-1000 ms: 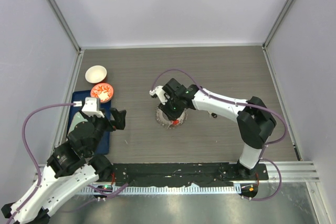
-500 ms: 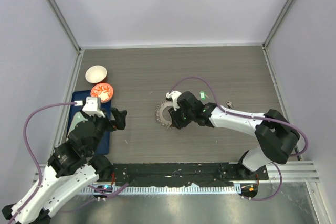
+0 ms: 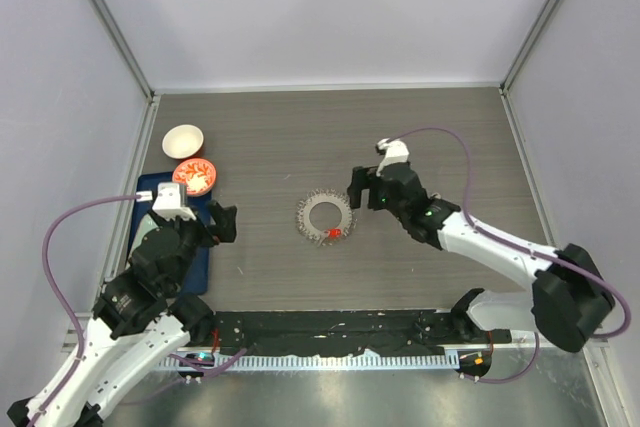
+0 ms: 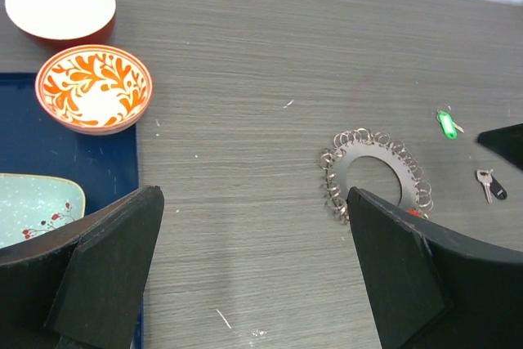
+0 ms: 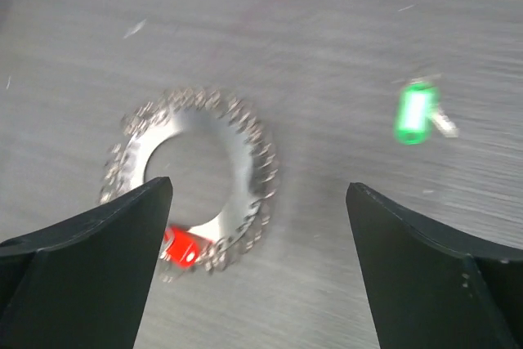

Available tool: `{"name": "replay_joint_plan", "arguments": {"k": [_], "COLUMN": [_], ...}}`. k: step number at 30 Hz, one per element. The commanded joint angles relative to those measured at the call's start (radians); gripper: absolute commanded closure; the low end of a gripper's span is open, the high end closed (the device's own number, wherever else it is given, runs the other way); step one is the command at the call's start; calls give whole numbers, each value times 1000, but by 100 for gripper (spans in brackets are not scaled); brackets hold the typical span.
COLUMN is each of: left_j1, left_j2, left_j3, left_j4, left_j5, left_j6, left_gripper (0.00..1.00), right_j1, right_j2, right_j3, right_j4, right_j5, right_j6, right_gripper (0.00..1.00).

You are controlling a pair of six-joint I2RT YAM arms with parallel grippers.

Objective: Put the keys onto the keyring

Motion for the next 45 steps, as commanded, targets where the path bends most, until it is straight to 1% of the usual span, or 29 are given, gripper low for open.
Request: {"name": "replay_joint_plan", "arguments": {"k": [1, 3, 4, 6, 7, 10, 12, 13, 16, 20, 21, 22, 24, 28, 29, 33, 38, 45], "left_j1": [66, 95, 126, 155, 186, 233, 252, 257, 257, 257, 257, 257, 257, 257, 257, 258, 258, 283], "left_j2": [30, 70, 87, 147, 167, 248, 283, 292, 302, 257, 244, 206, 164, 40, -14, -114, -155, -120], "left_j3": [5, 25, 33, 53, 60, 90, 113, 122, 175, 217, 214, 209, 179, 105, 81, 30, 10, 16], "left_j4": [51, 42, 32, 22, 18, 9, 9, 7, 4, 54, 91, 108, 146, 182, 185, 208, 214, 200], "left_j5": [9, -1, -4, 4, 19, 32, 13, -7, -96, -143, -142, -127, -120, -125, -119, -91, -99, -56], "left_j6": [-62, -88, -97, -125, -137, -154, -166, -166, -141, -49, -30, 19, 47, 50, 48, 50, 70, 68], "left_gripper": [0, 0, 0, 0, 0, 0, 0, 0, 0, 0, 0, 0, 0, 0, 0, 0, 0, 0], "right_j1": [-71, -119, -162, -193, -208, -208, -208, -208, -208, -210, -208, -207, -208, -210, -208, -208, -210, -208], "right_j2": [-153, -220, -247, -294, -351, -463, -523, -576, -644, -757, -777, -799, -869, -968, -982, -1061, -1117, -1184], "right_j3": [-38, -32, -19, -13, -12, -10, -10, -12, 7, 40, 47, 45, 30, -1, -5, -76, -91, -114], "right_j4": [53, 3, -35, -83, -97, -135, -169, -177, -226, -301, -310, -313, -314, -309, -309, -286, -278, -260], "right_j5": [293, 354, 376, 451, 483, 574, 590, 590, 597, 619, 619, 613, 593, 611, 614, 610, 574, 534], "right_j6": [39, 21, 16, -22, -36, -67, -58, -68, -96, -140, -142, -144, -160, -222, -231, -222, -217, -214], "right_gripper": [4, 4, 4, 4, 4, 3, 3, 3, 3, 3, 3, 3, 3, 3, 3, 3, 3, 3]}}
